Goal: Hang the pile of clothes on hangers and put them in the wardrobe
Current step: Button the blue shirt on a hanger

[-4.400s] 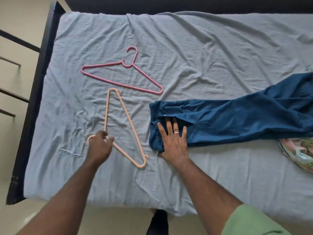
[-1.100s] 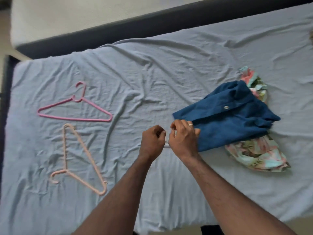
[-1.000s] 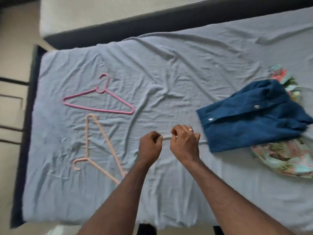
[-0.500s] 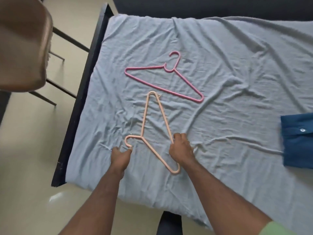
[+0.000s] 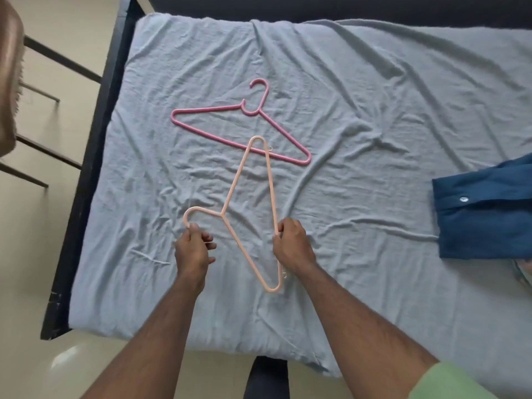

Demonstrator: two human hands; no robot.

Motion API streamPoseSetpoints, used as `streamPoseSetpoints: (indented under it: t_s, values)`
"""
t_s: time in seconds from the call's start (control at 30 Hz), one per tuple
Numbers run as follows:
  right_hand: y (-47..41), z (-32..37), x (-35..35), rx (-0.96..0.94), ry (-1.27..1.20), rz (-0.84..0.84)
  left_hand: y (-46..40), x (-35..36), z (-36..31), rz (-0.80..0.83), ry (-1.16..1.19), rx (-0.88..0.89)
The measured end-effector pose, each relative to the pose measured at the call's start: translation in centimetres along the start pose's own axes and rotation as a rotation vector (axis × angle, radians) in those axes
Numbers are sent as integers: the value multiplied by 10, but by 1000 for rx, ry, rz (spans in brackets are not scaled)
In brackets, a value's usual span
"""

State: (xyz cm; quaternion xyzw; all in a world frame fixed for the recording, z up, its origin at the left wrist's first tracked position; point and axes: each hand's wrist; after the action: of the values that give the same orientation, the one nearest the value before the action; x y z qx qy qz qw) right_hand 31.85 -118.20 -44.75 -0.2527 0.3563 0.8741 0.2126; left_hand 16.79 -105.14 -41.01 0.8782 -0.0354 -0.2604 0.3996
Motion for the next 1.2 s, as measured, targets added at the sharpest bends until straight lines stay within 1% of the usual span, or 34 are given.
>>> streamPoseSetpoints:
  t_s: [0.13,0.23,0.37,0.4,0.5,0.53,0.6,0.67,0.77,0.83,0.97,1.0,1.1,1.2]
  values:
    - [19,-40,-51,44,-80,-135,45,45,-28,180,118,80]
    - [28,-86,-95,80,-88,-232,79,98,-41,322,58,115]
    - [35,-145,-154,125,-57,-320,132,170,-43,485,10,155]
    - [37,-153,-163,126,-5,-347,140,181,-42,504,18,157]
    - [41,-180,-196,112,357,-497,164,215,-39,538,5,166]
    - [42,-191,-209,126,440,-532,172,229,-38,547,-16,171]
    - [39,-207,-224,162,531,-515,184,245,-37,558,-47,162]
    - [33,-221,-235,228,542,-441,195,259,-35,545,-96,161]
    - [23,-238,-240,317,513,-366,203,268,-35,439,-258,228]
    - [16,-251,-244,352,503,-308,205,270,-35,398,-329,252]
    - [8,-260,-251,359,517,-218,210,276,-40,447,-368,234]
    - [8,-259,-255,349,481,-213,211,278,-41,454,-374,234]
    - [12,-244,-263,330,249,-238,217,282,-44,453,-379,251]
    - [20,-206,-257,207,103,-285,226,286,-50,449,-349,252]
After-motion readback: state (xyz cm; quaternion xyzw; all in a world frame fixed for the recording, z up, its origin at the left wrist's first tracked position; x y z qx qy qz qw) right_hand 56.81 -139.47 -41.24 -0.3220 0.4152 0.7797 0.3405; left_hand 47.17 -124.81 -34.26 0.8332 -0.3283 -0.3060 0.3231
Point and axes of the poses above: each hand's wrist, its own y-axis away from the middle knuckle, its own x-axis out of the palm, z = x × y, and after that the axes turned 7 degrees about -x, right-handed
